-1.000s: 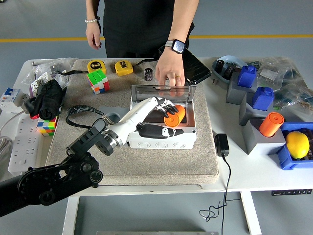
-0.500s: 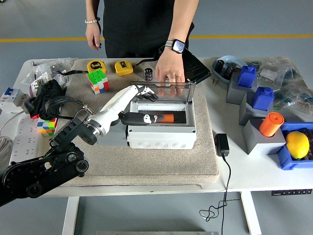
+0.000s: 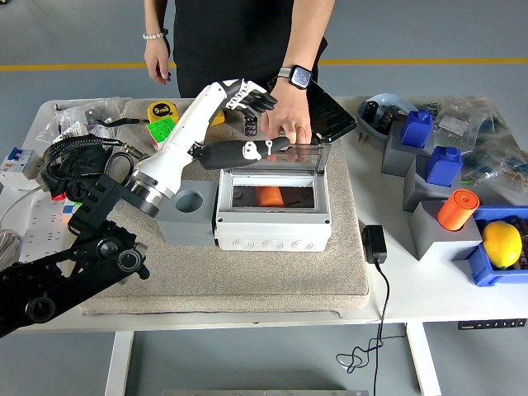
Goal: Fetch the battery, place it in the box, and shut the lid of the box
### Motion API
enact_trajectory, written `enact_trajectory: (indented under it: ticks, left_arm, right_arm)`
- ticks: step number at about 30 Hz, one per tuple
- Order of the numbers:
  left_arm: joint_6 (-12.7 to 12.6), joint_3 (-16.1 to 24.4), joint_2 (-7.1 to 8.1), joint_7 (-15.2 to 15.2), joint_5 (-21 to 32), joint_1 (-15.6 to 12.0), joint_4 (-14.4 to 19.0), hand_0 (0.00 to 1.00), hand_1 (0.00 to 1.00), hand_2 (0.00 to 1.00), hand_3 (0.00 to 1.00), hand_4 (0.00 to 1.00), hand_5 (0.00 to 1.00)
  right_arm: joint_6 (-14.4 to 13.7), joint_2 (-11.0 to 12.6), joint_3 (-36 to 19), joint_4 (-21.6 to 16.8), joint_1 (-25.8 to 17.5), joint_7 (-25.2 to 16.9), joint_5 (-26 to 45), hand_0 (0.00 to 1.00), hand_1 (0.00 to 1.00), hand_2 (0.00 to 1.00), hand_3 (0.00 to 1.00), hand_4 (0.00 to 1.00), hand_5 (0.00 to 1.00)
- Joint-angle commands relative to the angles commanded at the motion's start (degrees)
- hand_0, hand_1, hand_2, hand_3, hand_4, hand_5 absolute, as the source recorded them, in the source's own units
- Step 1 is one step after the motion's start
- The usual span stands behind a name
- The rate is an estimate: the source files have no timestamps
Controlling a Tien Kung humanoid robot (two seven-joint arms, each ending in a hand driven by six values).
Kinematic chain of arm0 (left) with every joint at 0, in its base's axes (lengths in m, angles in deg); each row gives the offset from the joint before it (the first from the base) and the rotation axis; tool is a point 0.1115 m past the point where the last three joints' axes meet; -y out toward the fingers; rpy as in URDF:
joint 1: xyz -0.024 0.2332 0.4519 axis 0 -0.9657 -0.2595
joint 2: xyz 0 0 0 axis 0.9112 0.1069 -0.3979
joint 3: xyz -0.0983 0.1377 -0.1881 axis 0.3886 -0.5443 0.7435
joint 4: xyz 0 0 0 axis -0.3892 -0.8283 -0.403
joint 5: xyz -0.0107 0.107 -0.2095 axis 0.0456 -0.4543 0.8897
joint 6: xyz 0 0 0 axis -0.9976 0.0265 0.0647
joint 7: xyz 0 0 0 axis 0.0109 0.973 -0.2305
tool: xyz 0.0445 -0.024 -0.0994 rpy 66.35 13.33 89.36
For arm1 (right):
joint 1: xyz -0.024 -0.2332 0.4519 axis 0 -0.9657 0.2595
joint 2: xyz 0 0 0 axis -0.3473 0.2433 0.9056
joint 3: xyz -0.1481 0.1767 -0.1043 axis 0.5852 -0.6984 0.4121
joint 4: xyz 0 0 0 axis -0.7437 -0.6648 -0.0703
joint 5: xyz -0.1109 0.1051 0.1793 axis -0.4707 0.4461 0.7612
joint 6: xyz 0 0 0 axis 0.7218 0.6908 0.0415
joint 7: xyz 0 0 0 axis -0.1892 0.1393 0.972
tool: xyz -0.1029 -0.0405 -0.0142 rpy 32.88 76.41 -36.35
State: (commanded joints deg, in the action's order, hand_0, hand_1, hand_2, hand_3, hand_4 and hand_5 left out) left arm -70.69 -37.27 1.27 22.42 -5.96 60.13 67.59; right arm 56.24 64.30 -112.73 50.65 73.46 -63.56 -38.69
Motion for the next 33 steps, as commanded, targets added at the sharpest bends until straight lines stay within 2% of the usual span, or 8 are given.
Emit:
enact_trajectory:
  ticks: [5,6,10,17,18,23,24,33]
  left_arm:
    - [2.88,-0.78,-2.0,5.52,-2.97,2.9,-3.96,0.613,0.633,0.576,0.579,0.956,0.407]
    - [3.53,-1.11,-2.41,6.64,-3.52,3.54,-4.88,0.707,0.71,0.65,0.631,0.953,0.411]
    - [5.71,-2.49,-3.86,9.92,-5.25,5.91,-8.41,0.707,0.71,0.65,0.631,0.953,0.411]
    - [9.43,-4.6,-4.56,15.55,-7.46,8.08,-10.75,0.718,0.729,0.691,0.658,0.956,0.444]
    - [9.55,-4.79,-4.37,15.9,-7.66,7.95,-10.47,0.44,0.628,0.626,0.622,0.954,0.444]
    - [11.54,-5.3,-3.68,18.42,-8.64,7.33,-9.4,0.44,0.628,0.626,0.622,0.954,0.444]
    - [11.97,-5.33,-3.54,18.94,-8.74,7.21,-9.15,0.316,0.563,0.611,0.607,0.954,0.453]
    - [15.52,-4.94,-1.97,22.38,-10.13,5.44,-5.51,0.281,0.511,0.599,0.597,0.95,0.455]
  right_arm:
    - [0.02,-0.01,0.17,-0.07,0.06,0.0,0.09,0.593,0.605,0.583,0.572,0.929,0.444]
    - [0.03,0.0,0.25,-0.07,0.07,0.01,0.12,0.593,0.606,0.582,0.572,0.929,0.444]
    - [0.02,0.0,0.41,-0.12,0.09,-0.01,0.21,0.593,0.606,0.582,0.572,0.929,0.444]
    - [0.01,0.03,0.47,-0.36,0.14,0.01,0.09,0.593,0.605,0.582,0.572,0.929,0.444]
    - [0.01,0.01,0.38,-0.39,0.13,0.02,0.07,0.595,0.607,0.583,0.572,0.929,0.443]
    - [0.02,-0.01,0.3,-0.28,-0.01,0.06,0.06,0.595,0.607,0.583,0.572,0.929,0.443]
    - [0.02,0.0,0.23,-0.31,-0.05,0.04,0.02,0.593,0.607,0.582,0.572,0.929,0.444]
    - [-0.03,0.08,-0.1,-0.72,-0.05,0.01,-0.39,0.593,0.606,0.582,0.572,0.929,0.443]
